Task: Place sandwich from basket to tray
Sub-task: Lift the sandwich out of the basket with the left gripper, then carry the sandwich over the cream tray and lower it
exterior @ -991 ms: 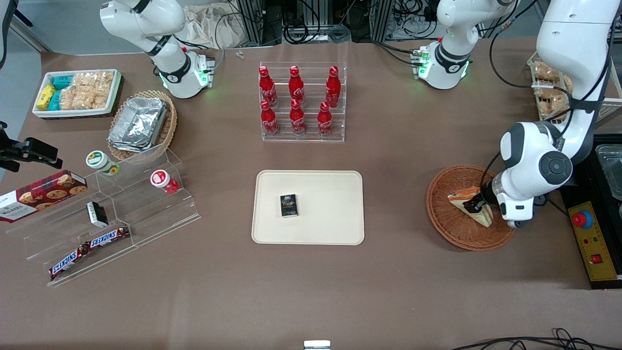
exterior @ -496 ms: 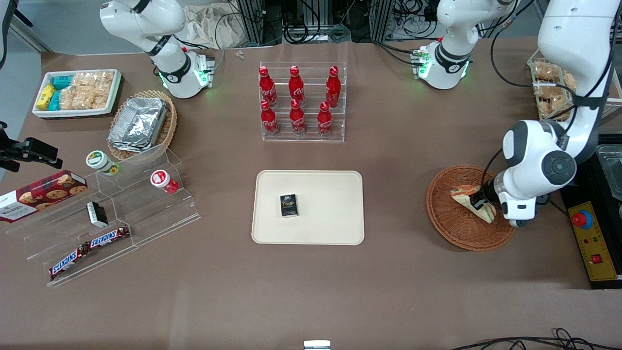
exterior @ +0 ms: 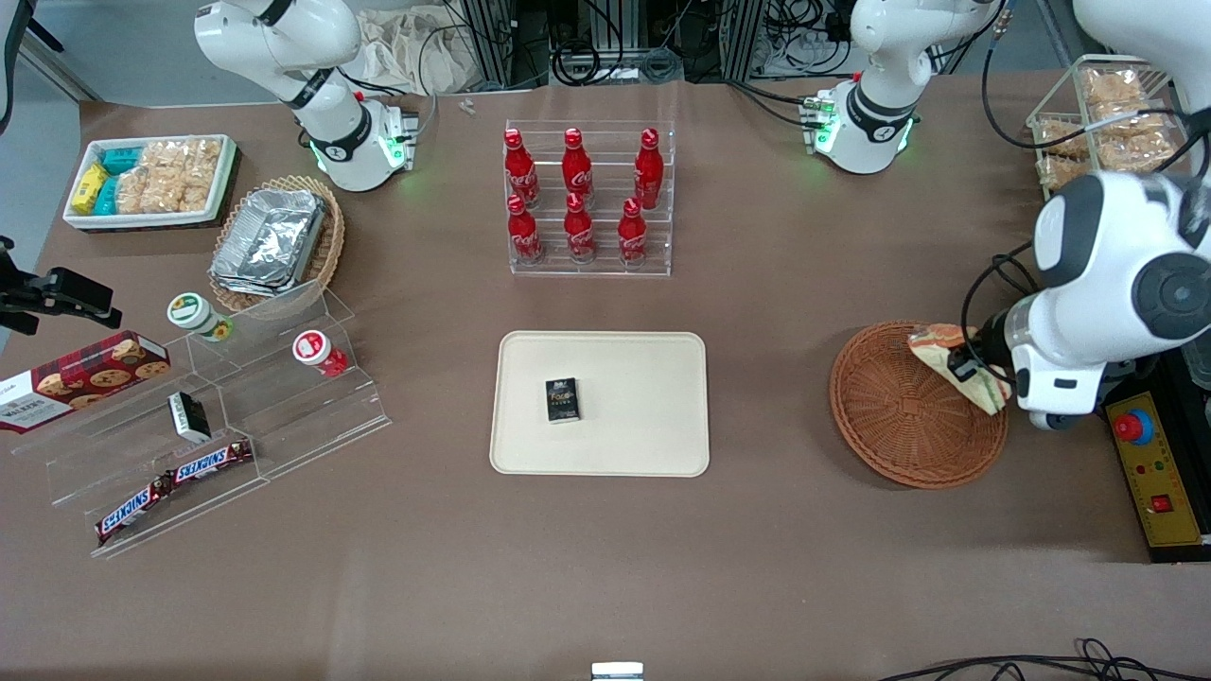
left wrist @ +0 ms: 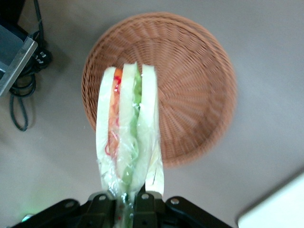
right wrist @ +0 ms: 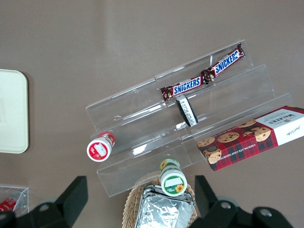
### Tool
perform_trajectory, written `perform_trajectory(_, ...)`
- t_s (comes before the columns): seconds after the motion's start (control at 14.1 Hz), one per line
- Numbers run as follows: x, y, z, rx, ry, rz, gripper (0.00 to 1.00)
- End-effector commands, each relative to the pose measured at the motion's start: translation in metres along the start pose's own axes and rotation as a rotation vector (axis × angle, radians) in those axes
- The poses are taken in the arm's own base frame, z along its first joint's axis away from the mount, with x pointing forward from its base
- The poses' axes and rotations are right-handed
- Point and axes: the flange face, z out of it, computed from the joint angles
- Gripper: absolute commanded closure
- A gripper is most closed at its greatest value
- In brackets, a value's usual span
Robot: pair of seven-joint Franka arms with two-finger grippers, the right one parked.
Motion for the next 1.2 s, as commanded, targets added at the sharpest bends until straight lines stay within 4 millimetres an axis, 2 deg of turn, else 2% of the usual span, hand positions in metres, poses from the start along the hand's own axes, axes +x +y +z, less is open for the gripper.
perform_trajectory(0.0,-0.034,0.052,-0.026,-0.035,-0.011,0.139,1.0)
perform_trajectory(0.14,-0.066,0.095,-0.026,-0.07,-0.032,0.305,1.0)
perform_trajectory(0.21,-0.081,0.118,-0.015,-0.079,-0.063,0.389,1.0)
perform_trajectory(0.35,-0.111,0.167,0.022,-0.077,-0.124,0.506,0.94)
perform_trajectory(0.42,-0.121,0.19,0.037,-0.071,-0.123,0.552,1.0)
perform_trajectory(0.64,-0.163,0.25,0.082,-0.023,-0.015,0.684,1.0)
perform_trajectory(0.71,-0.169,0.264,0.1,-0.033,0.003,0.71,1.0)
perform_trajectory(0.92,-0.164,0.288,0.149,-0.105,0.005,0.727,1.0)
perform_trajectory(1.06,-0.173,0.301,0.169,-0.115,0.028,0.751,1.0)
perform_trajectory(1.13,-0.171,0.301,0.176,-0.103,0.029,0.734,1.0)
